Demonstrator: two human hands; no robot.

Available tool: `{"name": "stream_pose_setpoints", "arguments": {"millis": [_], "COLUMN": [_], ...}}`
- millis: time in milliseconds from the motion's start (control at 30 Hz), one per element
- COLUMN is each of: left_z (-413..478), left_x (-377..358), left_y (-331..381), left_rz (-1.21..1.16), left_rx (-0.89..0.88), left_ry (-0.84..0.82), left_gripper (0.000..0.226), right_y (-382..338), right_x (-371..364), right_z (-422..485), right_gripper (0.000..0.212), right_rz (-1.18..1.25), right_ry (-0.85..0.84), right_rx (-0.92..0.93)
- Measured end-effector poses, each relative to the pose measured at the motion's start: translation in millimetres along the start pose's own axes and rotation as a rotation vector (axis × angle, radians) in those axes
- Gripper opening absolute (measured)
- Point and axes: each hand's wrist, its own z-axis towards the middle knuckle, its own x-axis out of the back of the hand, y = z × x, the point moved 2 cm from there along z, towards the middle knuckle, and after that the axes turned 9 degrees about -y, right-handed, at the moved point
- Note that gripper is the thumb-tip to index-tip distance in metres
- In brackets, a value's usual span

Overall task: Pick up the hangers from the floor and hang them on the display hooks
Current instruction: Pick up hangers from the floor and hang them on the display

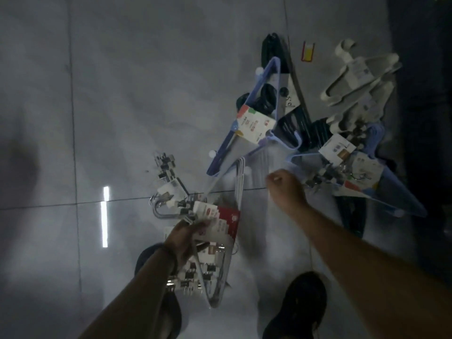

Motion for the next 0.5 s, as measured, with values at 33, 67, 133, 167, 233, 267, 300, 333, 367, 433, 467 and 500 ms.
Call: {"name": "stream_pose_setpoints", "arguments": {"millis": [33, 67, 133, 167, 233, 267, 300, 333, 367, 433, 467, 500], "left_z": [4, 10, 20, 24, 27, 27, 28, 29, 31, 33, 34, 35], "left_x": [12, 23, 42, 50, 59, 62, 66, 68, 71, 75, 74, 73], "left_y": [-5, -11, -28, -37, -49, -52, -54, -56, -58, -58, -58, -58], "left_rz": [0.018, 0.027, 0.014, -0.028, -0.128, -0.169, -0.199, -0.224, -0.242, -0.265, -0.266, -0.261], "left_rx": [0.0, -0.011, -0.034, -0.032, -0.015, -0.011, -0.009, -0.011, -0.016, -0.024, -0.024, -0.031], "left_ry": [0.013, 0.044, 0.106, 0.121, 0.108, 0.088, 0.067, 0.051, 0.048, 0.061, 0.068, 0.072], "left_gripper": [0.022, 0.018, 0.02, 0.025, 0.031, 0.03, 0.029, 0.028, 0.027, 0.029, 0.031, 0.032], "right_y": [-6, -14, -28, -34, -48, -51, -55, -55, -57, -62, -63, -64], "right_x": [-3, -8, -19, -25, -37, -42, -45, -48, -49, -51, -50, -49], "right_z": [26, 45, 72, 85, 105, 115, 123, 132, 136, 139, 137, 135], "right_gripper": [0.028, 0.035, 0.046, 0.053, 0.061, 0.058, 0.055, 0.053, 0.051, 0.037, 0.029, 0.025], "right_rz": [0.1, 0.241, 0.486, 0.532, 0.626, 0.683, 0.758, 0.819, 0.849, 0.801, 0.77, 0.765], "right_ry": [-0.069, -0.134, -0.187, -0.189, -0.22, -0.216, -0.2, -0.173, -0.158, -0.161, -0.153, -0.121], "right_rx": [-0.098, -0.202, -0.323, -0.315, -0.273, -0.266, -0.276, -0.302, -0.317, -0.311, -0.308, -0.304]}}
